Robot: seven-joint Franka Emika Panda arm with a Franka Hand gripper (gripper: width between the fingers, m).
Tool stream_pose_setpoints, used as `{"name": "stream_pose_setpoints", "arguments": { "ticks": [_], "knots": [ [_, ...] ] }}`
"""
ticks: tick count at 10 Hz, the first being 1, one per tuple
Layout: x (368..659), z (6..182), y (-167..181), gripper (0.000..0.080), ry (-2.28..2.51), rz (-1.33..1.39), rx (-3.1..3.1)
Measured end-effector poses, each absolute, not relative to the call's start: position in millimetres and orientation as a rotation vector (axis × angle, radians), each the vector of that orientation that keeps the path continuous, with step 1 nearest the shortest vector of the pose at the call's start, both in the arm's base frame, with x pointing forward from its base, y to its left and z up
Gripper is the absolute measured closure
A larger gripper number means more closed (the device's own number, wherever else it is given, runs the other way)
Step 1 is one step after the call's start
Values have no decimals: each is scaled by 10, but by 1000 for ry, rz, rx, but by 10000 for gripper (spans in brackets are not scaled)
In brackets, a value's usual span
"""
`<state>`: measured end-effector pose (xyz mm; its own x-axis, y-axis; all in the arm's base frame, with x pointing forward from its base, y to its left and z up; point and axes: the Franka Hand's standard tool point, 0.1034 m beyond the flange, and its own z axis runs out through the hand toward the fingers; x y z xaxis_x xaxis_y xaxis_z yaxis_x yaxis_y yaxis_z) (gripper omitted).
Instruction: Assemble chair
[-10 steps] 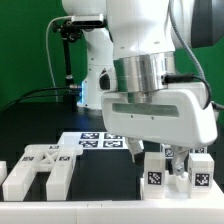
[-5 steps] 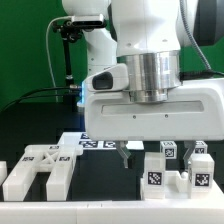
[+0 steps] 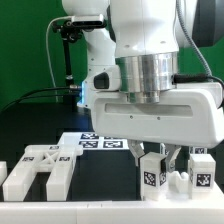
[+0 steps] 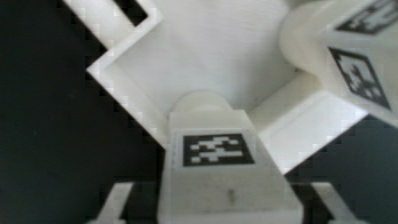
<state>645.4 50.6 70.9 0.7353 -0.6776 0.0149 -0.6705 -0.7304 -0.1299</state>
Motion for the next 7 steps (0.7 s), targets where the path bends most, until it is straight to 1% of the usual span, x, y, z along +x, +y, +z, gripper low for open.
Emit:
{"name": "stream_pose_setpoints", "arguments": {
  "ticks": [2,4,5,7],
  "knots": [
    [6444,718,500,510,1530,-34,-2596],
    [6460,714,556,510,2078,26,-2140],
    [6460,701,571,510,2168,25,-2033],
    [6459,699,569,510,2179,25,-2022]
  ]
}}
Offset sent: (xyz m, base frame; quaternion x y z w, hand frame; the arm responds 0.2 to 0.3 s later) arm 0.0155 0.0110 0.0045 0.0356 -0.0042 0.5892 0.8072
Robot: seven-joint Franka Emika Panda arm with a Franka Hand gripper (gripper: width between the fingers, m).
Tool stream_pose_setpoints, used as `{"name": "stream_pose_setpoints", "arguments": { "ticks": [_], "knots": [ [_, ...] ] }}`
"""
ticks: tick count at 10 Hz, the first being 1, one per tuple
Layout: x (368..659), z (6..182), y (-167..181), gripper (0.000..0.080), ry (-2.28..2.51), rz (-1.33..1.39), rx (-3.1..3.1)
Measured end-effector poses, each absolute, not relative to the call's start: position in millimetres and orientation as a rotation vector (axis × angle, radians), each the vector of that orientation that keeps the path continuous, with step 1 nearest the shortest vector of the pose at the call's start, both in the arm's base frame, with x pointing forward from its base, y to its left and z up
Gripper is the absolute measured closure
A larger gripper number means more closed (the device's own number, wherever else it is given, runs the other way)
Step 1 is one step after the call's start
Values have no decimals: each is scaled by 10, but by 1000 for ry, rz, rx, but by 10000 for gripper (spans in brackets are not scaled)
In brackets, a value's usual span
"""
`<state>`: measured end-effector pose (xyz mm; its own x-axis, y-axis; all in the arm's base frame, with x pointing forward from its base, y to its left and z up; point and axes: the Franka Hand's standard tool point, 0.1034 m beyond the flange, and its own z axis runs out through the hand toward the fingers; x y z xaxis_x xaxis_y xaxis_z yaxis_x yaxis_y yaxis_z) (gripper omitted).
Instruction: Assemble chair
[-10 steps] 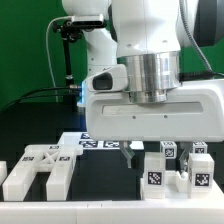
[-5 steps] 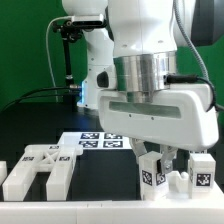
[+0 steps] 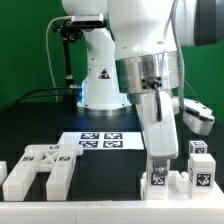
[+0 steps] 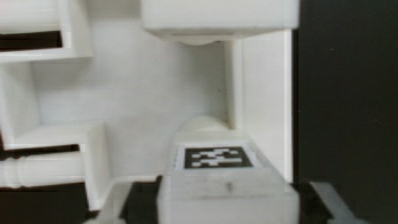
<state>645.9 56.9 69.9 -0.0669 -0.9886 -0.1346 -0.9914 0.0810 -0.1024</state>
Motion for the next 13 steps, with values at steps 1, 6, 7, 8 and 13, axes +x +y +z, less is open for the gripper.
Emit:
{"name": "stream_pose_setpoints", "arguments": {
  "ticks": [1,6,7,8,13],
  "knots": [
    [6457,695,569,415,2148,22,-2055],
    [6443,681,546,154,1291,-66,-2697],
    [6445,680,527,151,1212,-74,-2735],
    [6445,679,522,151,1130,-81,-2772],
    [6437,651,512,150,418,-128,-3034]
  ]
}}
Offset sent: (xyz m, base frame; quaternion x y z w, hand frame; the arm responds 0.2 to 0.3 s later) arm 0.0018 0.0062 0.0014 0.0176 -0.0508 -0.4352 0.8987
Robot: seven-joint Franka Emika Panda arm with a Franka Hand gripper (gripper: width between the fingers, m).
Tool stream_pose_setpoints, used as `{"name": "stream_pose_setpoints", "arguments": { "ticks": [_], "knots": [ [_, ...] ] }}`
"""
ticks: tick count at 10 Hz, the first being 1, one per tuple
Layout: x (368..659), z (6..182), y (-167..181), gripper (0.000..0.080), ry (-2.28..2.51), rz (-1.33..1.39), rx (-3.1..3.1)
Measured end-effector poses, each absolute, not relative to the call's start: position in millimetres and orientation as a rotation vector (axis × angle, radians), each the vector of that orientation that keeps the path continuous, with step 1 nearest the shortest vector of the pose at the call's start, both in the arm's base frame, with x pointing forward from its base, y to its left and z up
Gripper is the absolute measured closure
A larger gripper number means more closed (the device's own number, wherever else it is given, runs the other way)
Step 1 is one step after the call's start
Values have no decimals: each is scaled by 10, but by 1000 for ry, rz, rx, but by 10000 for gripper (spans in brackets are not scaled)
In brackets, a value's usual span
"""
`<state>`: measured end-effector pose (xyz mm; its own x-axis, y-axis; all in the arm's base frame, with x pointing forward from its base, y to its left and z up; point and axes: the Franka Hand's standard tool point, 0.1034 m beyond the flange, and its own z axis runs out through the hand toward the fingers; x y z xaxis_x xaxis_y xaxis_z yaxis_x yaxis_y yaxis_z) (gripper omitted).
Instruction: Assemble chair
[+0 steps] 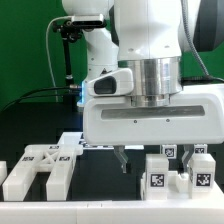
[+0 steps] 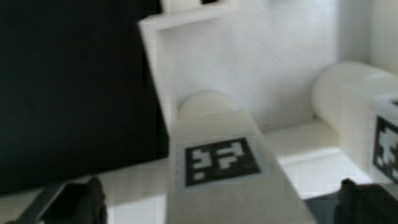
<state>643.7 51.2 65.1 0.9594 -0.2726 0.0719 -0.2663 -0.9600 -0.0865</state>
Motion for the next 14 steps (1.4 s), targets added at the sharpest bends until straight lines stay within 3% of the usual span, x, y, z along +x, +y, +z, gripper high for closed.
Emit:
{"name": "stream_pose_setpoints", "arguments": {
  "ticks": [2,3,4,14],
  "knots": [
    [6437,649,506,410,411,-128,-3038],
    [6437,650,514,410,562,-121,-3007],
    [6437,650,515,515,676,-117,-2980],
    [6457,665,566,514,2243,18,-1983]
  ]
}}
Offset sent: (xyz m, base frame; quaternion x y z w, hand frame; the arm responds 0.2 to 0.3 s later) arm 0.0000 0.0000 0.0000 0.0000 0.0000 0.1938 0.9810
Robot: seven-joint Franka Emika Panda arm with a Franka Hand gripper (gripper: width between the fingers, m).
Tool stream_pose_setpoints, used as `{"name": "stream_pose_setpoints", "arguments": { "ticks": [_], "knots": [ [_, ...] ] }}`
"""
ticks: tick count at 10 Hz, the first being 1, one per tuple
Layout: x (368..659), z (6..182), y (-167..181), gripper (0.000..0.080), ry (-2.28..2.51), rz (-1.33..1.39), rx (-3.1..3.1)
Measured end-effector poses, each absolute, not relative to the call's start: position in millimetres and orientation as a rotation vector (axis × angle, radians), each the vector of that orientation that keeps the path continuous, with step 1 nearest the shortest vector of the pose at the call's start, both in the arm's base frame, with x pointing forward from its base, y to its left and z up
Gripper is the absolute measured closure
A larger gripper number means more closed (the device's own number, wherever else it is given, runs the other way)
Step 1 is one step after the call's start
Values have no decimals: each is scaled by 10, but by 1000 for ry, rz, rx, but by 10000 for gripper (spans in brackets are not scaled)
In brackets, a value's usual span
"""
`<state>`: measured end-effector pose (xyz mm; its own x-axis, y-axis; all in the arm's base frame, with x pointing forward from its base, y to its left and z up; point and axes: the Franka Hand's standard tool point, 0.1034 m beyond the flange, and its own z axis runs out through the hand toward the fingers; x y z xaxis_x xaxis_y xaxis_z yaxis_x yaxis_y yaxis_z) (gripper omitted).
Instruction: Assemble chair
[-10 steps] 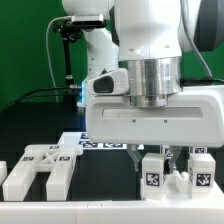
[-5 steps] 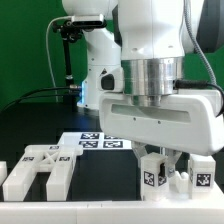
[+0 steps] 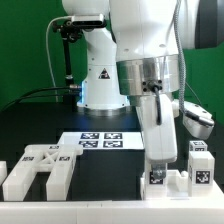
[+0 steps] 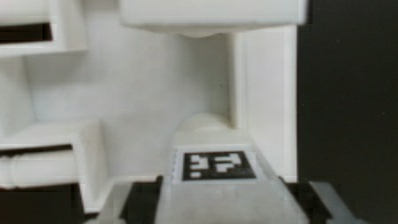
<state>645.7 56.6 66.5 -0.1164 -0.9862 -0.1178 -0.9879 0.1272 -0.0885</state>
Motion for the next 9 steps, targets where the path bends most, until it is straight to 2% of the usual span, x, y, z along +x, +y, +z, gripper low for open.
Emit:
{"name": "stream_pose_setpoints", "arguments": {
  "ticks": [4,5,6,7,8,9],
  "knots": [
    [6404,639,518,512,2369,32,-1863],
    [6403,637,520,432,2368,32,-1865],
    [6411,656,523,252,2360,29,-1870],
    [6437,765,536,252,2312,18,-1906],
    [6425,937,560,171,2271,10,-1924],
    [6377,1076,592,156,2244,9,-1935]
  ]
}}
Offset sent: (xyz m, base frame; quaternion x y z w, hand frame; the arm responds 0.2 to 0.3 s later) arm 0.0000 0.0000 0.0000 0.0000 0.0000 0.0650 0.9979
